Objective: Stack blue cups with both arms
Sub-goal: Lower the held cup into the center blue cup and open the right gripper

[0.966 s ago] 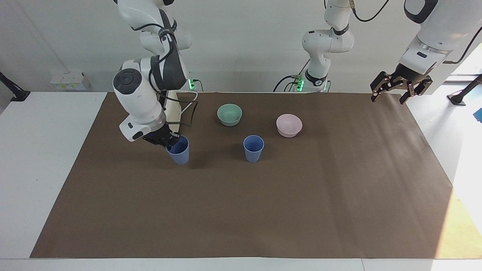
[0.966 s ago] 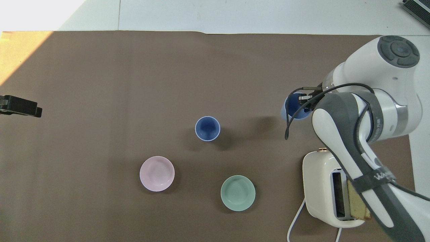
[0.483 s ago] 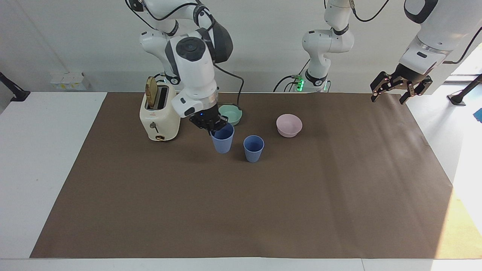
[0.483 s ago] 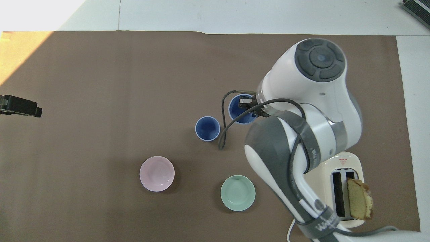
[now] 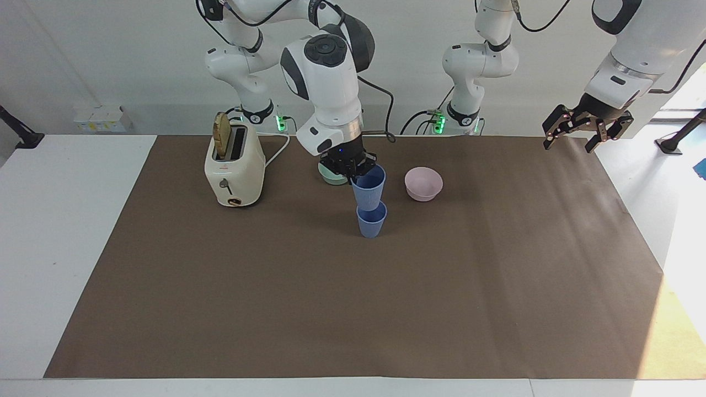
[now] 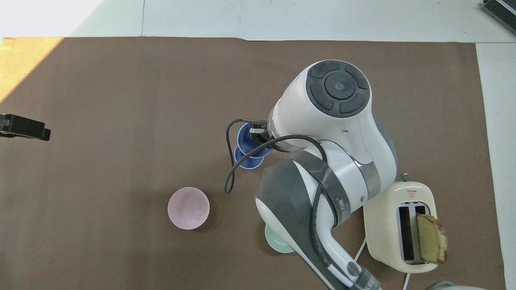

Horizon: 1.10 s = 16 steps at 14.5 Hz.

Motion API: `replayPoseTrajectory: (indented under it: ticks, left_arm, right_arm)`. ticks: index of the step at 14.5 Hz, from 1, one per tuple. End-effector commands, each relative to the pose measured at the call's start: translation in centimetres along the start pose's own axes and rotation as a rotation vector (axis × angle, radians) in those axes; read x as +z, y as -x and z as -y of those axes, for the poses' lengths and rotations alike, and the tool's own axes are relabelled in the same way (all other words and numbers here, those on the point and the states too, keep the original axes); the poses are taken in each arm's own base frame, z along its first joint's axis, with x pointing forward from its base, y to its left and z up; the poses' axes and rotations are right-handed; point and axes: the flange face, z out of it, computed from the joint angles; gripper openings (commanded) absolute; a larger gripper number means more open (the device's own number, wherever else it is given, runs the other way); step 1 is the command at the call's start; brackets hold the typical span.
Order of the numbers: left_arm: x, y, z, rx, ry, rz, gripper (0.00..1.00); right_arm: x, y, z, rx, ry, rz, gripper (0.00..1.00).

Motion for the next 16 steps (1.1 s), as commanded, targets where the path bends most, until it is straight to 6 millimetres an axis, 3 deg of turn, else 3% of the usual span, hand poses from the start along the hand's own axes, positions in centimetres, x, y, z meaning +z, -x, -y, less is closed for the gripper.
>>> replayPoseTrajectory:
  ticks: [1,11,16]
  left_arm:
    - [-0.3,0.4,0.3,0.001,-0.014,0.001,1.00]
    - [-0.3,0.4,0.2,0.003,-0.014,0.001,1.00]
    - [-0.3,0.4,0.2,0.003,-0.014,0.001,1.00]
  right_arm:
    - [2.0,0.2,0.9,0.002,-0.031,0.006,0.00]
    - [5.7,0.6,-0.2,-0.051,0.000,0.041,0.00]
    - [6.0,0.9,0.0,-0.056,0.003,0.047,0.00]
